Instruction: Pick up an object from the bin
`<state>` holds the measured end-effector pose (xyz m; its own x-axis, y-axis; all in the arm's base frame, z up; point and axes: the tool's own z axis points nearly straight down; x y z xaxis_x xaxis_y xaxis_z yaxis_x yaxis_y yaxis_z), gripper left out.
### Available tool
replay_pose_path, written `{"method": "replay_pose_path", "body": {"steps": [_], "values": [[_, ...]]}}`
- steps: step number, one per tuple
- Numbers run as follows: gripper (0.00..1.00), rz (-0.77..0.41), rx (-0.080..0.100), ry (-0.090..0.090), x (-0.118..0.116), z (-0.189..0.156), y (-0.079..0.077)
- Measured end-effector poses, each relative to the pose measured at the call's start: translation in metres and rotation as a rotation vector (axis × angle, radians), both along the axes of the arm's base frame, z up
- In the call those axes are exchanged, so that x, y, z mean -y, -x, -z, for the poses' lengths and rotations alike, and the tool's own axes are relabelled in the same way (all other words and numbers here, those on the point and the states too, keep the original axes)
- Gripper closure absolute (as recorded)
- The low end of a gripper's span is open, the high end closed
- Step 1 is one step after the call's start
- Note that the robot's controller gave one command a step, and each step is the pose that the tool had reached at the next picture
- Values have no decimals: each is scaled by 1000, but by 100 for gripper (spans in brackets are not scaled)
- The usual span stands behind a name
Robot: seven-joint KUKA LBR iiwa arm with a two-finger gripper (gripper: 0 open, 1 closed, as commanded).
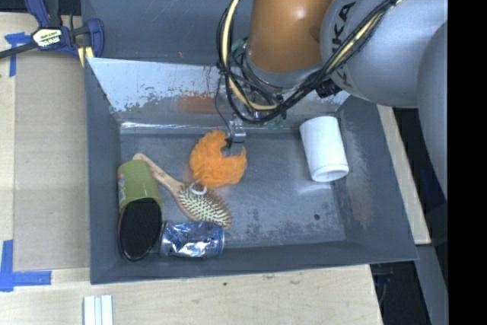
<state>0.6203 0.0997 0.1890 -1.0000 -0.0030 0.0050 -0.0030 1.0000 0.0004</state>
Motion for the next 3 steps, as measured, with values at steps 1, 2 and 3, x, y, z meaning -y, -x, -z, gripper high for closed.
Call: {"method": "replay_pose_path", "body": {"steps": [1, 2, 3], "values": [[0, 141, -5, 0, 1, 90, 13], [100, 142, 6, -2, 1, 85, 9], [100, -312, 25, -6, -1, 101, 27]]}}
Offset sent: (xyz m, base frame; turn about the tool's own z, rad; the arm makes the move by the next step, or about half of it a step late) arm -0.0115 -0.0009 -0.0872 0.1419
